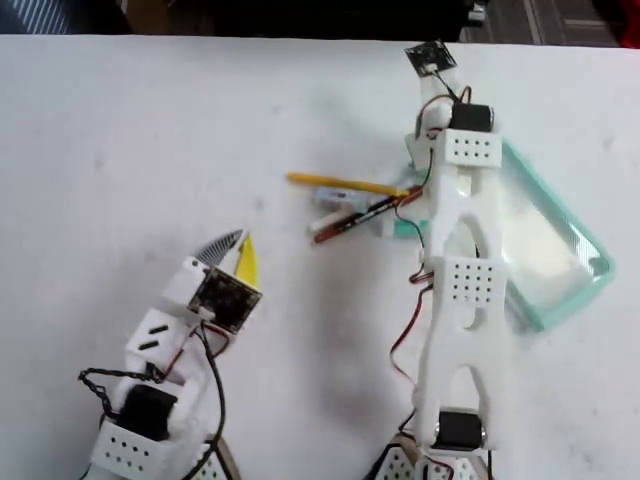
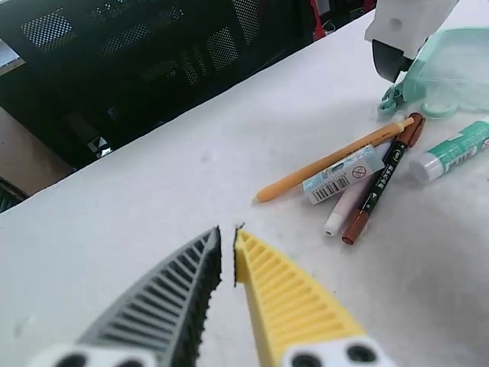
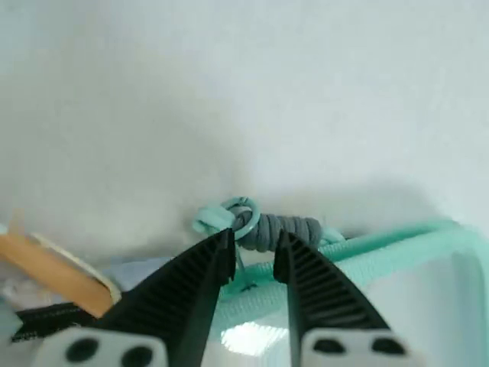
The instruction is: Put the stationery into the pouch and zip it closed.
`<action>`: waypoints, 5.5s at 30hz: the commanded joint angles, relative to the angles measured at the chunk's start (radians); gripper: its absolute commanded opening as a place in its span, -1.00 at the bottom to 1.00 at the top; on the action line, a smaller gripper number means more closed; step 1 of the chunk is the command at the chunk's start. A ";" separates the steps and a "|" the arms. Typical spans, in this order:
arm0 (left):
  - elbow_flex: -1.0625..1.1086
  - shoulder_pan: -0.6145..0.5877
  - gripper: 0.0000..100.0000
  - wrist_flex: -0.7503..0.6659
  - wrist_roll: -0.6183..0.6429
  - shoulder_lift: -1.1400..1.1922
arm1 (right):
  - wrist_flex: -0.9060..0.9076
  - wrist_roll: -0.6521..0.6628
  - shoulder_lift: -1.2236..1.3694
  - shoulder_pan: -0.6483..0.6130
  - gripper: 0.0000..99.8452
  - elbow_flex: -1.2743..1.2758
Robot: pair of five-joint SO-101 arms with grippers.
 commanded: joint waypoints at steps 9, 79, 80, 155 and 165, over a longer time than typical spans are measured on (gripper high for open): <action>-0.002 0.007 -0.87 0.002 0.002 0.001 | 0.228 0.262 -0.021 0.028 -0.82 -0.058; -0.002 0.008 -0.87 0.003 0.002 0.001 | 0.028 -0.293 -0.323 0.176 -0.86 0.669; -0.002 0.008 -0.87 0.003 0.002 0.001 | 0.035 -0.292 -0.323 0.173 -0.85 0.667; -0.479 0.355 -0.34 0.574 0.226 0.004 | 0.232 -0.175 -1.380 0.234 -0.97 0.422; -0.548 0.286 -0.41 0.612 0.173 0.002 | 0.228 -0.178 -1.673 0.001 -0.97 0.615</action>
